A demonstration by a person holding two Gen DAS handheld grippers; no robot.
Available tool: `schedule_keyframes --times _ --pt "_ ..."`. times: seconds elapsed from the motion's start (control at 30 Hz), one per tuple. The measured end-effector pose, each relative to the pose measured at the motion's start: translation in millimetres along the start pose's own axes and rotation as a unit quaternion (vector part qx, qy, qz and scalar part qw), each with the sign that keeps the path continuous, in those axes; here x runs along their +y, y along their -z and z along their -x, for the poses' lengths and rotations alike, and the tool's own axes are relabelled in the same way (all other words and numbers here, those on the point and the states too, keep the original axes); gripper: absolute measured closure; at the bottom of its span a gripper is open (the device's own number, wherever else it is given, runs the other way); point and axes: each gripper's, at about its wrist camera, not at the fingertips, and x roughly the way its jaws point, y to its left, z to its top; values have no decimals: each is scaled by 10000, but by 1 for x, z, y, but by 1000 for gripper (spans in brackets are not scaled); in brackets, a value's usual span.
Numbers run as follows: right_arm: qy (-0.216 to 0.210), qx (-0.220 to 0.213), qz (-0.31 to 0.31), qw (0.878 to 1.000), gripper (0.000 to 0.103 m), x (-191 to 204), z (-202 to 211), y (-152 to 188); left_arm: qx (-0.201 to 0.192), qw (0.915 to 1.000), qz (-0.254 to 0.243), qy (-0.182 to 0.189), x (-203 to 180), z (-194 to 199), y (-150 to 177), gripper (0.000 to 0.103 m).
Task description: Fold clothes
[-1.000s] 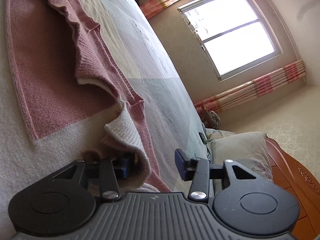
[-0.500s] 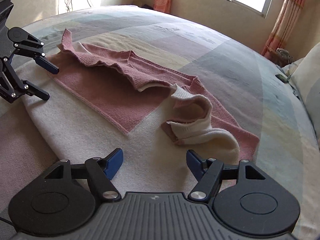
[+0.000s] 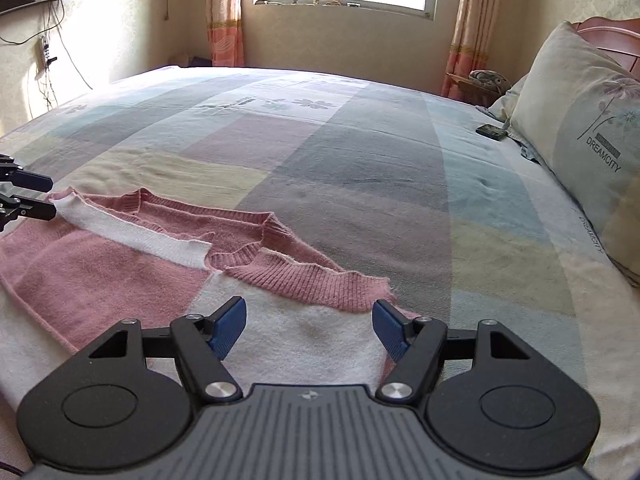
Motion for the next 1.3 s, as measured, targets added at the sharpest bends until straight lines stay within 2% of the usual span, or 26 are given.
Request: schedule_keyframes --times 0.1,0.17,0.23,0.33,0.4,0.47,0.57,0.67,0.77,0.87,0.97,1.0,1.07,1.13,1.23,1.27,1.3 --pt "-96 -38 453 9989 28 25 19 18 86 9996 -162 231 -17 20 25 44" --pt "-258 -43 487 9985 28 34 32 35 175 9990 -157 383 -25 28 43 40" --pt "-304 126 467 9984 28 40 40 58 363 9984 55 430 -25 30 64 39" --pt "-307 265 157 9991 28 37 53 94 436 9967 543 426 -17 35 86 37" --pt "-438 253 -197 9985 28 30 65 106 428 9945 844 452 -8 42 89 37" --pt "-512 301 -344 9976 28 29 75 114 398 9945 892 377 -5 48 83 37" --pt "-420 407 77 9983 29 41 82 104 170 9963 798 251 -2 52 69 38" --pt "-412 39 -158 9990 30 27 82 80 -40 9949 943 363 4 46 60 37" --pt "-320 -273 -536 9977 35 6 69 58 157 9943 1034 196 9 27 61 37" --pt "-304 -241 -698 9968 39 -8 44 51 327 9943 1017 67 13 15 70 38" --pt "-150 -22 -633 9979 46 -18 22 62 257 9966 785 17 10 21 73 38" --pt "-114 -5 -595 9982 52 -22 20 66 298 9981 539 -90 4 24 72 37" --pt "147 102 -523 9985 51 -22 29 63 391 9986 -46 -351 -13 33 68 38" --pt "151 59 -222 9996 50 -14 44 62 323 9964 -687 -372 -38 42 64 38" --pt "-60 -35 592 9982 43 18 58 57 231 9858 -1649 -214 -84 53 57 32" --pt "-166 -64 891 9959 39 33 60 56 242 9792 -2006 -206 -100 54 57 31" --pt "-284 -92 1195 9924 31 50 61 54 255 9708 -2374 -220 -115 53 58 31"
